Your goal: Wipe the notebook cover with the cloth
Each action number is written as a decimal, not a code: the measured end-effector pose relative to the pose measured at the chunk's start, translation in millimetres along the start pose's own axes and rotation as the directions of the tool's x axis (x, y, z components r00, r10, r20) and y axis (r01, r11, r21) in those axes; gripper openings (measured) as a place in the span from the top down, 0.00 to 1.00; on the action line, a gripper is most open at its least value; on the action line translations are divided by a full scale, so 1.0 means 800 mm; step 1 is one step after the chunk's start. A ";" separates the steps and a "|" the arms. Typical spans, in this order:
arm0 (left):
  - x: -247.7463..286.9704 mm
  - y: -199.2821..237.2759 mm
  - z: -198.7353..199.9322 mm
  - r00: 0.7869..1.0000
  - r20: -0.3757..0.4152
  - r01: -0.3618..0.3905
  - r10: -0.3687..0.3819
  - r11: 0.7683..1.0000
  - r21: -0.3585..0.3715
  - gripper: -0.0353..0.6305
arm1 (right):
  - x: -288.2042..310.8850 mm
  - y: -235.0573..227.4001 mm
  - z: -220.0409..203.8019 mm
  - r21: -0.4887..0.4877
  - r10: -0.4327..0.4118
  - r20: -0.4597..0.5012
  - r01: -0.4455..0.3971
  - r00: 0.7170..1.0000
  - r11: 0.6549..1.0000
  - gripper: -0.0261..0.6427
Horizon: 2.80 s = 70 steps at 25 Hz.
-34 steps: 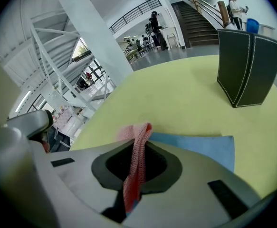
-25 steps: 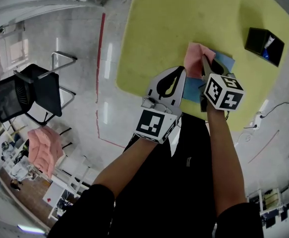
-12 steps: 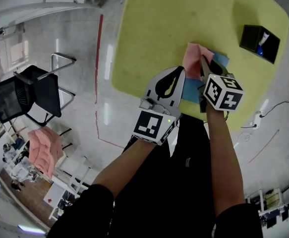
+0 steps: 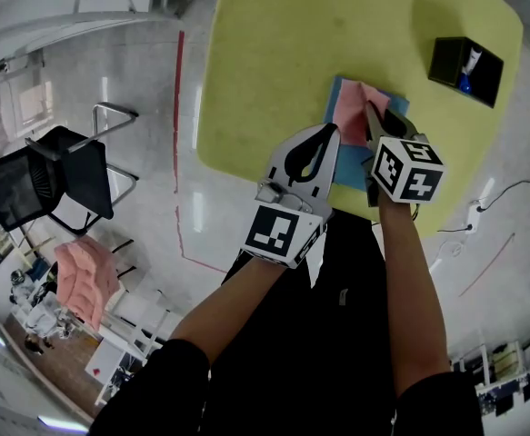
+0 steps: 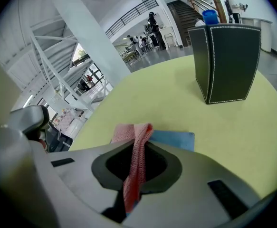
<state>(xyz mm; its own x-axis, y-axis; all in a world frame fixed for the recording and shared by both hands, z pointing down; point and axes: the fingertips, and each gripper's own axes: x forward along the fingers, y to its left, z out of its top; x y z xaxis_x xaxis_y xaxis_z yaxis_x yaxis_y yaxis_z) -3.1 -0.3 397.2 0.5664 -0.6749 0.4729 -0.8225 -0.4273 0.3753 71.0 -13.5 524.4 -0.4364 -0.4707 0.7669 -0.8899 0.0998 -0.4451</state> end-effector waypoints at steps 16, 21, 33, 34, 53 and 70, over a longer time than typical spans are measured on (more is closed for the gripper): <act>0.005 -0.023 -0.011 1.000 -0.014 0.021 -0.021 1.000 0.018 0.92 | -0.016 -0.026 -0.003 0.040 0.008 0.017 -0.008 1.000 0.999 0.90; 0.003 -0.027 -0.010 0.999 -0.013 0.030 -0.030 0.999 0.022 0.92 | -0.021 -0.033 -0.002 0.040 0.005 0.017 -0.006 1.000 0.999 0.90; -0.002 -0.028 -0.014 0.999 -0.020 0.042 -0.041 0.999 0.026 0.92 | -0.032 -0.049 -0.007 0.054 -0.013 0.018 0.012 1.000 0.998 0.90; 0.000 -0.029 -0.011 0.999 -0.014 0.044 -0.044 0.999 0.025 0.92 | -0.033 -0.052 -0.006 0.056 -0.015 0.020 0.014 1.000 0.998 0.90; 0.003 -0.026 -0.027 0.996 -0.051 0.072 -0.071 0.997 0.033 0.92 | -0.044 -0.072 -0.009 0.117 -0.014 0.026 0.011 1.000 0.993 0.90; -0.021 -0.014 -0.039 0.995 -0.056 0.086 -0.084 0.996 0.026 0.92 | -0.081 -0.078 -0.004 0.320 0.030 0.178 -0.087 0.984 0.943 0.90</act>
<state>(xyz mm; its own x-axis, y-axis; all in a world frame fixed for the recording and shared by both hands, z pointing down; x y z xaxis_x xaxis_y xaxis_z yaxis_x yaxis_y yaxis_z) -1.5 34.7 409.9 0.6355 -0.6022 0.4832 -0.7721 -0.4988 0.3938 154.4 13.7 504.4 -0.4325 -0.6160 0.6584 -0.7588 -0.1458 -0.6349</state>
